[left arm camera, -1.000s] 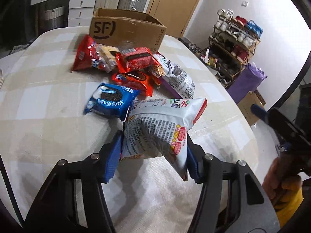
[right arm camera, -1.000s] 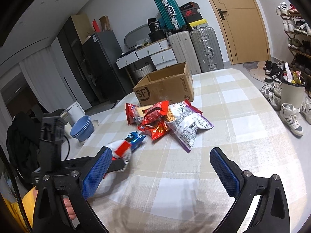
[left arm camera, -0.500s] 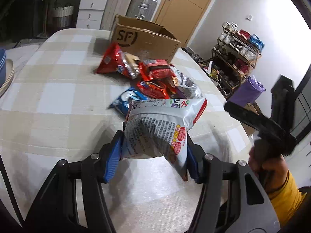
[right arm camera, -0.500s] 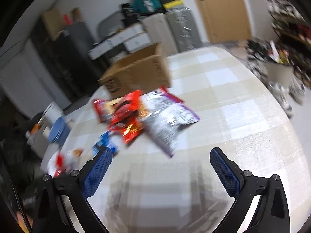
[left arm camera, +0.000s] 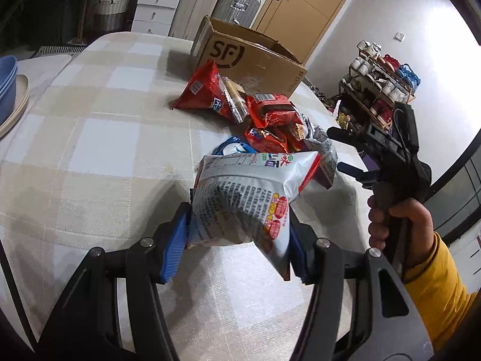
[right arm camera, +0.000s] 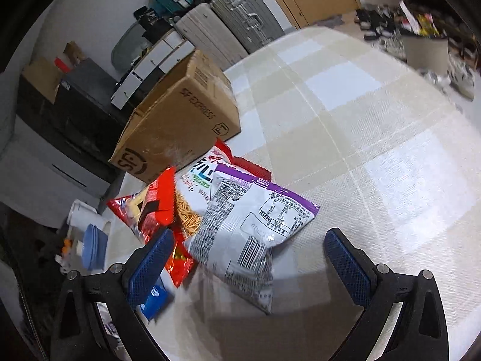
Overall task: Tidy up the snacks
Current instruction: 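Grasp the white-and-purple chip bag with the right tool while the left tool holds its bag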
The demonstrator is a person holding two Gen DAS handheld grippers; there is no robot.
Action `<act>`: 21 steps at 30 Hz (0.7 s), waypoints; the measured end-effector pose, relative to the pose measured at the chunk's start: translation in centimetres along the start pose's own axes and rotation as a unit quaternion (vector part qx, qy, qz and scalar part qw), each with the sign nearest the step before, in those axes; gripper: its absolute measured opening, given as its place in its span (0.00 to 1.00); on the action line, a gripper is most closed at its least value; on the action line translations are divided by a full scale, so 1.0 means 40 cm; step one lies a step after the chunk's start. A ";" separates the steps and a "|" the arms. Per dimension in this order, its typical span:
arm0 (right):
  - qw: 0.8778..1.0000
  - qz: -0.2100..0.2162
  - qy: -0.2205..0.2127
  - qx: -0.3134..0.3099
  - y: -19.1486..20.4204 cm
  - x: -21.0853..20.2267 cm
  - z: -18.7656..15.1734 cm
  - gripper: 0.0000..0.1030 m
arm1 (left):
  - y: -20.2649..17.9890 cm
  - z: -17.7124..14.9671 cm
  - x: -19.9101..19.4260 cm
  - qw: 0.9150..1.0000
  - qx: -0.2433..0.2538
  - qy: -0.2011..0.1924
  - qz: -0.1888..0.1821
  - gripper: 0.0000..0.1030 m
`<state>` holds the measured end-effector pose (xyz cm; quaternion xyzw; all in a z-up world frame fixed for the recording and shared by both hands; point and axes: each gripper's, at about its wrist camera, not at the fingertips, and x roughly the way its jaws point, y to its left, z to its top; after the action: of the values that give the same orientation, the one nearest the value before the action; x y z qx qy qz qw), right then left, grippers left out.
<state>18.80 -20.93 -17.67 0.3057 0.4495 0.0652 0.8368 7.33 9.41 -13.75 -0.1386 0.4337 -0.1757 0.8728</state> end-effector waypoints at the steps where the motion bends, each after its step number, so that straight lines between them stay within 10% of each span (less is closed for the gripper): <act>1: 1.000 -0.001 -0.007 0.000 0.002 0.000 0.004 0.99 | 0.000 0.001 0.002 1.000 0.000 0.000 0.001 0.54; 13: 0.995 -0.080 -0.025 -0.055 0.065 0.049 0.000 0.81 | -0.006 0.008 0.012 1.000 0.003 -0.002 0.006 0.54; 21: 0.998 -0.033 -0.006 -0.054 0.056 0.033 -0.029 0.52 | -0.009 0.007 0.014 1.000 -0.002 0.007 0.016 0.55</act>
<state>19.05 -18.10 -17.81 0.2458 0.4504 0.0602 0.8562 7.79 8.88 -13.84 -0.1323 0.4423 -0.1613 0.8723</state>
